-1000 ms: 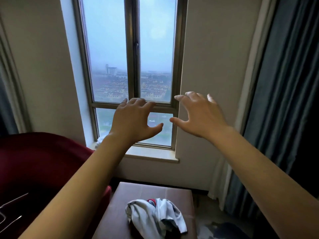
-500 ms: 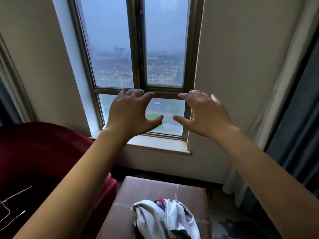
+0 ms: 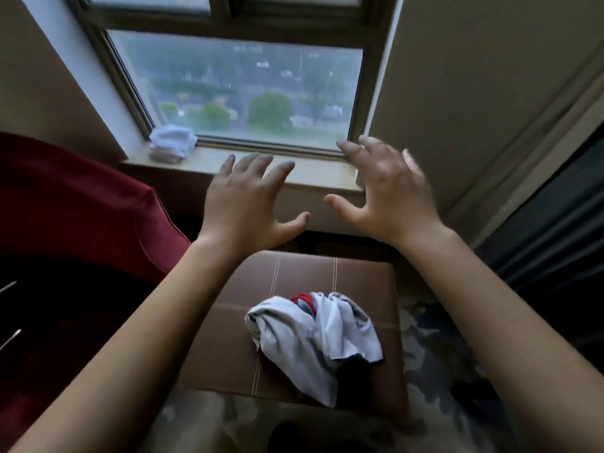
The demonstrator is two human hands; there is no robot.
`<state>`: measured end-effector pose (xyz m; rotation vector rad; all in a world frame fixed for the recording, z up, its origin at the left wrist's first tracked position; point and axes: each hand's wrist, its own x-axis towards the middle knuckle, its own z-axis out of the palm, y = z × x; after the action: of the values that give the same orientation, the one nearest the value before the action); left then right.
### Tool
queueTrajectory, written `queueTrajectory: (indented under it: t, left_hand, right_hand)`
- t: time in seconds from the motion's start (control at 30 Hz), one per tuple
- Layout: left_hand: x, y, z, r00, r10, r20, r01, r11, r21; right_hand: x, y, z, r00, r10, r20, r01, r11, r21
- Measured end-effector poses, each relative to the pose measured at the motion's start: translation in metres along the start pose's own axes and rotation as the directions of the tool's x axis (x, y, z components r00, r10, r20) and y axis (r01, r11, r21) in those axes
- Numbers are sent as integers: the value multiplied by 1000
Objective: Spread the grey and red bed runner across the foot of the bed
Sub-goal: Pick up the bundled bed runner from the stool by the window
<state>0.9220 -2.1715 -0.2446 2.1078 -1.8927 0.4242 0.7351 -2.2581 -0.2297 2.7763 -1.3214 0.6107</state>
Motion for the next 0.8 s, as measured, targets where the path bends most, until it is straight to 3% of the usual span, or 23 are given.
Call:
queueTrajectory:
  t: [0.23,0.43,0.63,0.8]
  left_hand:
    - [-33,6,132,974,-9,225,17,999,-38]
    - [-66,12,220,949,-38,314,64,995,-74]
    - [-123,16,321,867,-22,498,61,996,-62]
    - [-160,20,397,769,-54,637,94,995,-29]
  right_hand:
    - [-31,43,142,962,-18,271,23,1000,-16]
    - [-65,67,232,917,-30,397,17,999,35]
    - [-111,89,327,808,-99,580,92,995,41]
    - [-136,105,400,694,-65,717,89,996,5]
